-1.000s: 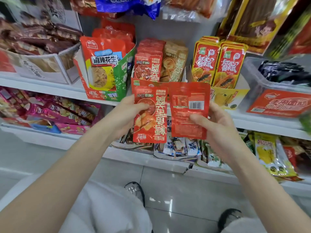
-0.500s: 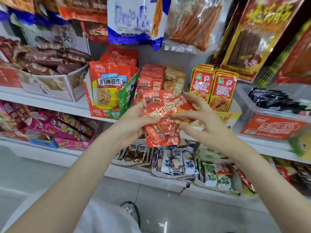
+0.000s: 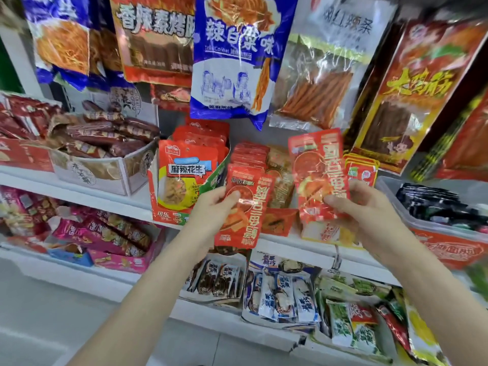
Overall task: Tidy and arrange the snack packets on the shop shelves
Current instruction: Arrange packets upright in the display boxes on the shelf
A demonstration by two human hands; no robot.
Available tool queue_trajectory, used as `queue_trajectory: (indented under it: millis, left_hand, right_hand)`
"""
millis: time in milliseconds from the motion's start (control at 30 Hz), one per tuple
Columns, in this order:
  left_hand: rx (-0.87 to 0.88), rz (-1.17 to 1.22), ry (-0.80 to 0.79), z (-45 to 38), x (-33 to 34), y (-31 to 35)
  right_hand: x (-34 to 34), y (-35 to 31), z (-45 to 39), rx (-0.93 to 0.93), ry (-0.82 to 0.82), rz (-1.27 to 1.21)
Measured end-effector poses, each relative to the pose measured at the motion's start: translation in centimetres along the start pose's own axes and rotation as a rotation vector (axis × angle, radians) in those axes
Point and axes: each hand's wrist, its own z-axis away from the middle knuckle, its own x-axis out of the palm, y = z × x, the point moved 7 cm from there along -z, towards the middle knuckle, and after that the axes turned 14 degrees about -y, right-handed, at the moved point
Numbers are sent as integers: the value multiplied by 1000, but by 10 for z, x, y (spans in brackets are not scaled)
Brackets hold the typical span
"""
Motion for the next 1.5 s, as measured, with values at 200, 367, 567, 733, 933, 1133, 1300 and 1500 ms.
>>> queue_trajectory:
  millis: [200,367,567,733,933,1133,1300,1500]
  left_hand:
    - [0,362,-26,-18,15,11]
    - [153,-31,65,-24,26,20]
    - [241,-285,-105,-23,40,29]
    - [331,-884,139,-9,-2,27]
    - [236,-1170,105,-10,-5,10]
    - [250,-1192,104,-10,-3,6]
    - [283,-1191,80,-11,-3,-3]
    - [277,-1171,72,-19,0,-7]
  right_hand:
    - [56,9,-15,44,-170,-42]
    - [65,11,-27,-6,-93,707]
    - [52,-6,-44,4,-145,337]
    - [37,-21,-80,-90,86,167]
    - [85,26,-118,95,-36,706]
    - [84,29,-111,111,-89,925]
    - [89,45,-122,229,-206,912]
    - [91,47,-117,289,-314,954]
